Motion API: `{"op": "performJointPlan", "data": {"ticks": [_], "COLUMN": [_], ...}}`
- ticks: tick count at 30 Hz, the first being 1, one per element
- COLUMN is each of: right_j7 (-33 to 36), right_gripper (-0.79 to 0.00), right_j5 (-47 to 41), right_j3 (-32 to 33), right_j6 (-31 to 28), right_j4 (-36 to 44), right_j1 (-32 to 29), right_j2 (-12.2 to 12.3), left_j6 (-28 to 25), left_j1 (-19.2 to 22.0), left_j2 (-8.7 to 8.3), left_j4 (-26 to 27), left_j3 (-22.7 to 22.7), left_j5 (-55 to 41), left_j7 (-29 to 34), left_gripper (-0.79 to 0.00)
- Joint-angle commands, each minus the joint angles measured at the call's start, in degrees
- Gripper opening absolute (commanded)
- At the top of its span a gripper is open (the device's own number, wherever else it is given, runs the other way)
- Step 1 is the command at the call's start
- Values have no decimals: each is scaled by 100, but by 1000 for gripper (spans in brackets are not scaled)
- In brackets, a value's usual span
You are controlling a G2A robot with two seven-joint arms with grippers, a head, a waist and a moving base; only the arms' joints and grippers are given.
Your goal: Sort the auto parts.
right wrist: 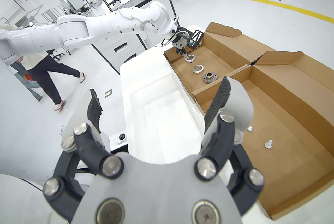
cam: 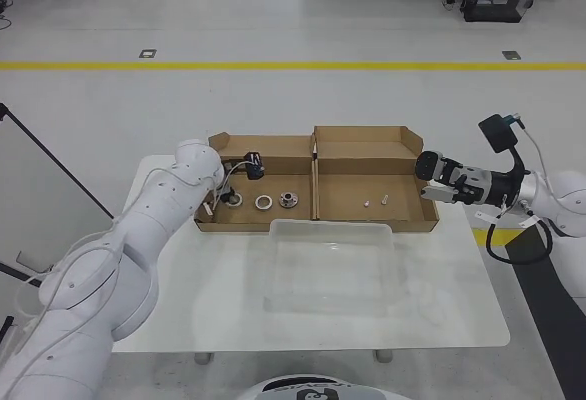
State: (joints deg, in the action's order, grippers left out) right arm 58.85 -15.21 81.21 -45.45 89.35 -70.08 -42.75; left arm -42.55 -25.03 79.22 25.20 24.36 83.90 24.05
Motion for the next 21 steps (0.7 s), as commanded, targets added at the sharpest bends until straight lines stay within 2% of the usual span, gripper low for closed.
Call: {"op": "performJointPlan", "data": {"ticks": [1, 4, 7, 12, 17, 21], "right_j7": [0, 0, 0, 0, 0, 0], "right_gripper": [0, 0, 0, 0, 0, 0], "right_j5": [0, 0, 0, 0, 0, 0], "right_j3": [0, 0, 0, 0, 0, 0], "right_j6": [0, 0, 0, 0, 0, 0], "right_j4": [0, 0, 0, 0, 0, 0], "right_j1": [0, 0, 0, 0, 0, 0], "right_j2": [0, 0, 0, 0, 0, 0], "left_j6": [12, 35, -26, -523, -955, -1271], "left_j1": [25, 73, 123, 109, -187, -712], "left_j2": [-22, -70, -142, -373, -763, -1178], "left_j4": [11, 86, 283, 875, 2003, 3196], "left_j3": [44, 127, 271, 587, 1119, 1830], "left_j5": [-4, -11, -125, -345, -592, -903], "left_j7": [-66, -187, -411, -880, -1175, -1129], "left_gripper": [-142, -123, 0, 0, 0, 0]}}
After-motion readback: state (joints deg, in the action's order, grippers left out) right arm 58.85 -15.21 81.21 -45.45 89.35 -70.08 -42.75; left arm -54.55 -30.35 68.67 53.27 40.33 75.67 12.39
